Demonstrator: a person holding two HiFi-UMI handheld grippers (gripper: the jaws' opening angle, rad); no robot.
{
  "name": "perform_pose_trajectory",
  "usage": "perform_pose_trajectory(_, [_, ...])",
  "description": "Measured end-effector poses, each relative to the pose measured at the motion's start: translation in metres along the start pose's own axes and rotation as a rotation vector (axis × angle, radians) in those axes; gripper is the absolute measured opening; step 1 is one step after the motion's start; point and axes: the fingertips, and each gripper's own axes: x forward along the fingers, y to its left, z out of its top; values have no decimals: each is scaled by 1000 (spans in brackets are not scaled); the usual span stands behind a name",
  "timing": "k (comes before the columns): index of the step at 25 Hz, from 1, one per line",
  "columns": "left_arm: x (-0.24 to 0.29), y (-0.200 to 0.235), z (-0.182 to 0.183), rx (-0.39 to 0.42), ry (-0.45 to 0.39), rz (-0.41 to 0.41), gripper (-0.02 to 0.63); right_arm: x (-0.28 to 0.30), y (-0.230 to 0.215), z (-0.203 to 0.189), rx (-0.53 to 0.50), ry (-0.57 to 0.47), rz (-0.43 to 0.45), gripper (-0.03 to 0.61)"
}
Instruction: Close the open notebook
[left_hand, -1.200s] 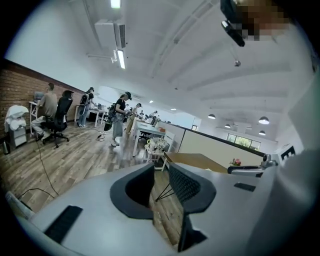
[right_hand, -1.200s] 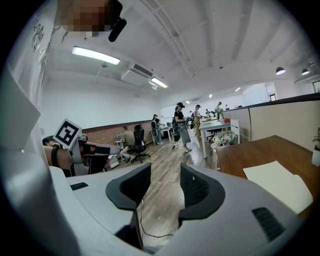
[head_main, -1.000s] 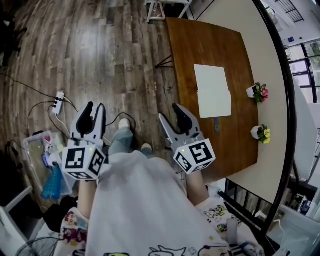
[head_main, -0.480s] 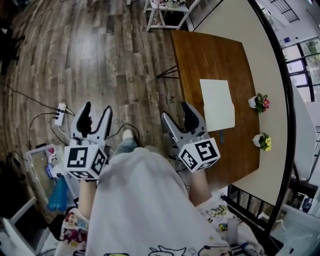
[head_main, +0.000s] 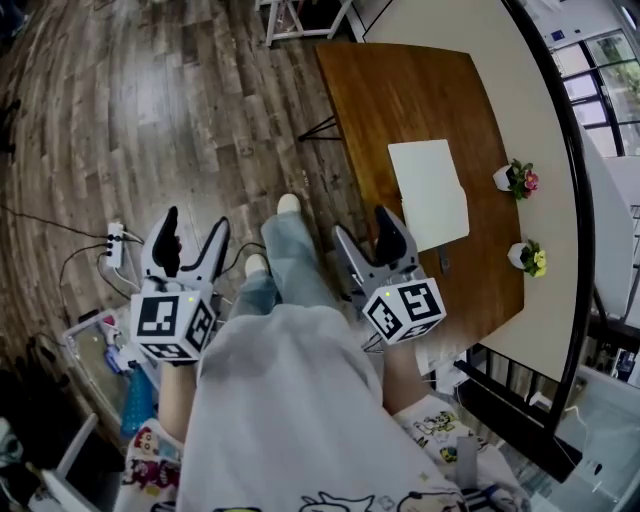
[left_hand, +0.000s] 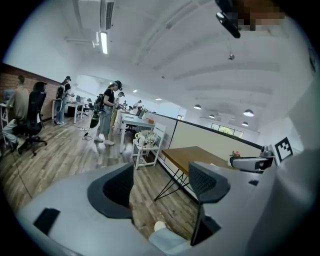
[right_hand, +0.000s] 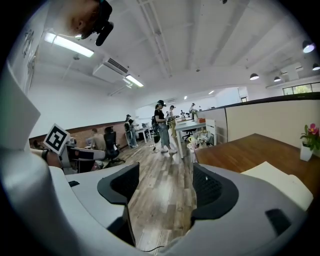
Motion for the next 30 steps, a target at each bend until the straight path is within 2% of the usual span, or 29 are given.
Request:
perform_pose_trajectory(6, [65, -20, 21, 45, 11, -63, 331, 7, -61, 13, 48, -36, -96, 301])
perform_pose_trajectory(11, [139, -51, 58, 83, 8, -168, 341, 10, -125, 31, 91, -57, -212, 307])
perform_pose_trajectory(20, [241, -145, 104, 193, 24, -349, 341, -22, -227, 52, 186, -119, -410, 308])
perform_pose_trajectory(30, [314, -249, 107, 285, 87, -549, 341, -81, -300, 42, 281, -176, -631, 307])
